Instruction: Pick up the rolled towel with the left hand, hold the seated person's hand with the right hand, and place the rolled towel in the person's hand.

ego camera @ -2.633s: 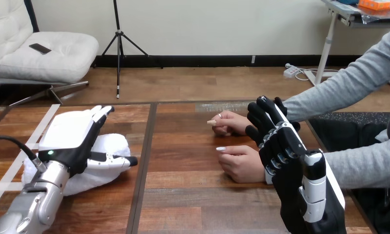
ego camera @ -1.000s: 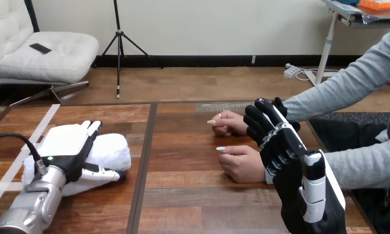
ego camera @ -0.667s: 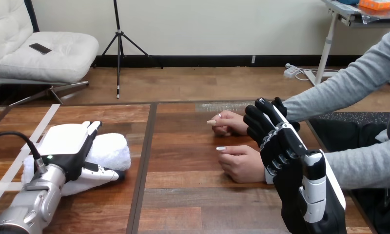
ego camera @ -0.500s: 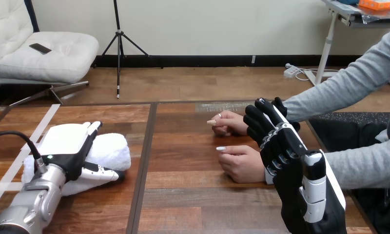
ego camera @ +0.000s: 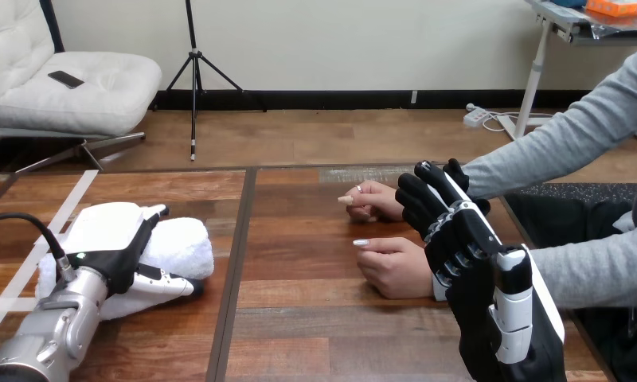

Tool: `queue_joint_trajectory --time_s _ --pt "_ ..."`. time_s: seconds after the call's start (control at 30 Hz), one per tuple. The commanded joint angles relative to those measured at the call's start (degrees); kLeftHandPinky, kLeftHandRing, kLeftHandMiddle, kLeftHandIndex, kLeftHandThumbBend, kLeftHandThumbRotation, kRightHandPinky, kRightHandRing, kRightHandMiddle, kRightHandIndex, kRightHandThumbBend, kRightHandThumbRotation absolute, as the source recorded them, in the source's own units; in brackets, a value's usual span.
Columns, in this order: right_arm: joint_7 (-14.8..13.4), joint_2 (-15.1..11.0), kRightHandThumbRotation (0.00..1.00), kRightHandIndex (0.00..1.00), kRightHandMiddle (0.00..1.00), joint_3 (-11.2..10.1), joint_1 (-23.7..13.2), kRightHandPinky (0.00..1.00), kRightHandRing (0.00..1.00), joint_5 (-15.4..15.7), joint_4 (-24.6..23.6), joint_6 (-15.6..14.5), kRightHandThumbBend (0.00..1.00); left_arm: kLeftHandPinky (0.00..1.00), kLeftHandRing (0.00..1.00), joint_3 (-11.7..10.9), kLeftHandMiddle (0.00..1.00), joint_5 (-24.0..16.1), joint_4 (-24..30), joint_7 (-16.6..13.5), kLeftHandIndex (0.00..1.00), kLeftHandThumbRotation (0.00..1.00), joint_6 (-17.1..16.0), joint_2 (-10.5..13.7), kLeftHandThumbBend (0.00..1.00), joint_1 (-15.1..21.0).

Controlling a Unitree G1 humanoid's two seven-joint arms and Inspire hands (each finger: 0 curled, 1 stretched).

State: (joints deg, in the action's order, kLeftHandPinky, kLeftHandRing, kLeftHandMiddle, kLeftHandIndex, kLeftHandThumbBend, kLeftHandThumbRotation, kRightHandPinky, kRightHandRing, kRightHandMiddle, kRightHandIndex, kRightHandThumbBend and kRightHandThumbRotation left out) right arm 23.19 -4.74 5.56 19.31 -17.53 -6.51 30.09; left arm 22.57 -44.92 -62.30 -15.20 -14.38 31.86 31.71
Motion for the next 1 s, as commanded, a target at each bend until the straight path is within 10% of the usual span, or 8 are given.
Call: queue_joint_trajectory --time_s 0.0,0.97 --pt "-0.21 0.29 1.0 0.92 0.92 -0.82 -2.21 0.99 0.94 0.06 -2.67 1.55 0.74 0.82 0.85 0.26 0.86 0.92 0.49 1.24 0.86 0.55 -0.53 1.55 1.0 3.78" --pt "-0.66 0.2 1.0 0.92 0.92 -0.95 -2.33 0.97 0.93 0.0 -3.14 1.37 0.74 0.53 0.66 -0.54 0.68 3.79 2.32 6.79 0.68 0.34 1.01 1.23 0.92 4.52"
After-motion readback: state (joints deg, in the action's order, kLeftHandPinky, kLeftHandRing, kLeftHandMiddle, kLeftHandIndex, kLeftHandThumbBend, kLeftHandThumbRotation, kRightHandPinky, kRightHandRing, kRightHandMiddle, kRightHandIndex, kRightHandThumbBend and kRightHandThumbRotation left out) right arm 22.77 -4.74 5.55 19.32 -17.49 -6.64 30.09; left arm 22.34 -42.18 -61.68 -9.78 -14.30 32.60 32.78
